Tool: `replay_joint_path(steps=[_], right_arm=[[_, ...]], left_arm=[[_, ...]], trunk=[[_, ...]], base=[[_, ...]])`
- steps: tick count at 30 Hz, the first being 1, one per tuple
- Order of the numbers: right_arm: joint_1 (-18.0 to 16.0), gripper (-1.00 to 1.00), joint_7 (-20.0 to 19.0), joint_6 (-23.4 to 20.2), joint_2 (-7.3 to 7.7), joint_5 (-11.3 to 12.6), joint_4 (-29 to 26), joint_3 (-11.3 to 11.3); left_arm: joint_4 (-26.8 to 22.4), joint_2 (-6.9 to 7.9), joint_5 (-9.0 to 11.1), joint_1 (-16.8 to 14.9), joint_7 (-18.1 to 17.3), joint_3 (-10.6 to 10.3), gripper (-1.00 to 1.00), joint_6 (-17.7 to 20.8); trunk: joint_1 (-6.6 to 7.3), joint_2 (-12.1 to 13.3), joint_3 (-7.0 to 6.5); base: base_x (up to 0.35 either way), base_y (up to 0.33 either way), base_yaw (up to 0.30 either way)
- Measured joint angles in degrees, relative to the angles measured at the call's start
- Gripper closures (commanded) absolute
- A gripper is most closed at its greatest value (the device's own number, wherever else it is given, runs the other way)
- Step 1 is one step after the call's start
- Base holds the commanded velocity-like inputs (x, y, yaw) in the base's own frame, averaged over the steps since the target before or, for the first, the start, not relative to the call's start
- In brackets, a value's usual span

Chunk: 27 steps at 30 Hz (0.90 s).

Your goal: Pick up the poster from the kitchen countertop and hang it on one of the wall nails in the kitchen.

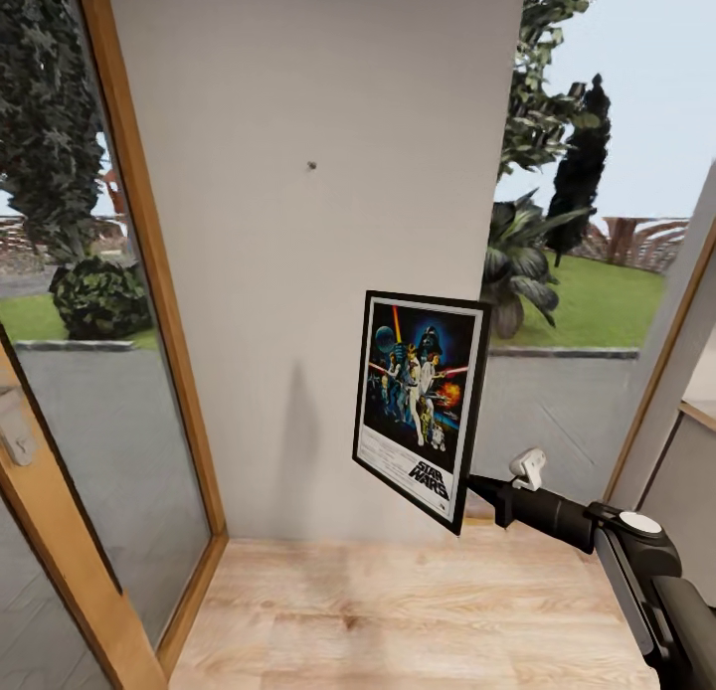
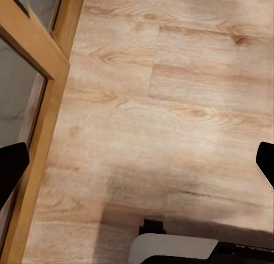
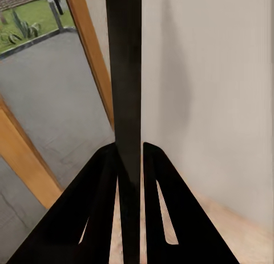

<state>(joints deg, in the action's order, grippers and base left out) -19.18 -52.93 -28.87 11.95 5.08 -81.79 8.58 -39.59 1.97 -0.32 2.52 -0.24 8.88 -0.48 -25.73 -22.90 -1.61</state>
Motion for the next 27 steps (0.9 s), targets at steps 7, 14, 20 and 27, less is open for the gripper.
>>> replay_joint_path(steps=[7,14,20,27], right_arm=[[0.02,1.0,0.0,0.0,0.0,0.0,0.0,0.0],[-0.01,1.0,0.0,-0.01,0.0,0.01,0.02,0.0],[0.02,1.0,0.0,0.0,0.0,0.0,0.0,0.0],[0.02,1.0,0.0,0.0,0.0,0.0,0.02,0.0]], left_arm=[[0.0,0.01,0.0,0.0,0.0,0.03,-1.0,0.0],[0.0,0.0,0.0,0.0,0.0,0.04,-1.0,0.0],[0.0,0.03,0.0,0.0,0.0,0.04,-1.0,0.0],[0.04,0.02,0.0,0.0,0.01,0.04,-1.0,-0.02]], trunk=[[0.0,0.0,0.0],[0.0,0.0,0.0],[0.0,0.0,0.0],[-0.03,0.0,0.0]], base=[[0.339,0.0,0.0],[0.339,0.0,0.0],[0.339,0.0,0.0],[0.138,0.0,0.0]])
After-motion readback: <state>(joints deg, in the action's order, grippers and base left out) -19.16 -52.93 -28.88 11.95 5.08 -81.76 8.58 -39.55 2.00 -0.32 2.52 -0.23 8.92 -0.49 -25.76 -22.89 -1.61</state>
